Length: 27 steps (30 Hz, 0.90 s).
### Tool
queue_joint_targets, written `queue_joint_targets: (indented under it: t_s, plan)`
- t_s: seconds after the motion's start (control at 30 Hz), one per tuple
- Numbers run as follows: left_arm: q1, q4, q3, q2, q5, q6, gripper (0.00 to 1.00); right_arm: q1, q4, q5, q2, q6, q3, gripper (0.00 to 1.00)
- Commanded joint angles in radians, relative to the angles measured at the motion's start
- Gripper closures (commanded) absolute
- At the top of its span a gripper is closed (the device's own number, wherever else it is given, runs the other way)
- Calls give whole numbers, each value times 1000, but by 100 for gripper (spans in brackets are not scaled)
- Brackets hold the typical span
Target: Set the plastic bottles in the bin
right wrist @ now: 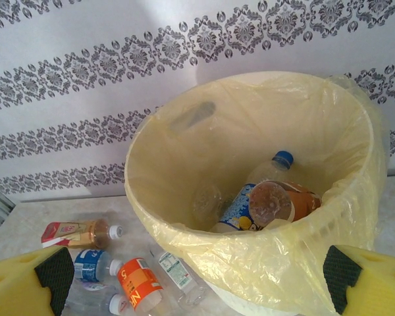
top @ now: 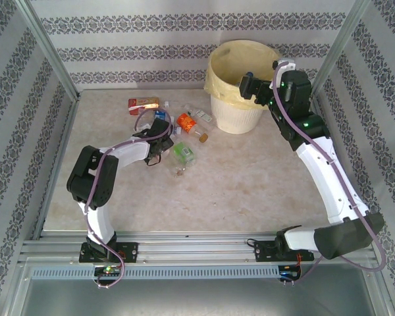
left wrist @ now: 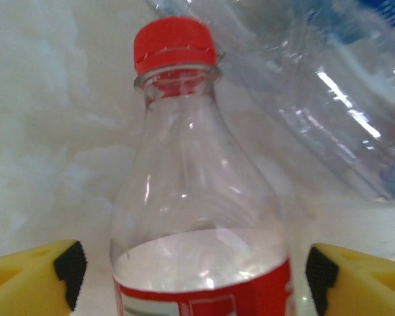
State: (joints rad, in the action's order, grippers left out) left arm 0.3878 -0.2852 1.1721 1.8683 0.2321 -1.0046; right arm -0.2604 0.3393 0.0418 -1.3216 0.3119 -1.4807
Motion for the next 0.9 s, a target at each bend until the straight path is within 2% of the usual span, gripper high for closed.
queue_joint_targets:
  t_s: [0.0,0.3,0.53,0.73,0.87]
  plan:
    - [-16,36,11,30,-17,-11,20,-16,-6,31,27,1,5,2]
    - [-28,91,-32,0,-14,40,39,-38,-9,31,28,-18,8,2]
    - [-28,215,-101,-135,-30,173,46,-74,-75,-81,41,-61,48,2]
    - [-28,276,-95,-247,-121,317,48,-110,-135,-197,50,-88,96,2]
    - [-28,334,-63,-311,-234,370,48,-133,-163,-301,41,-100,115,2]
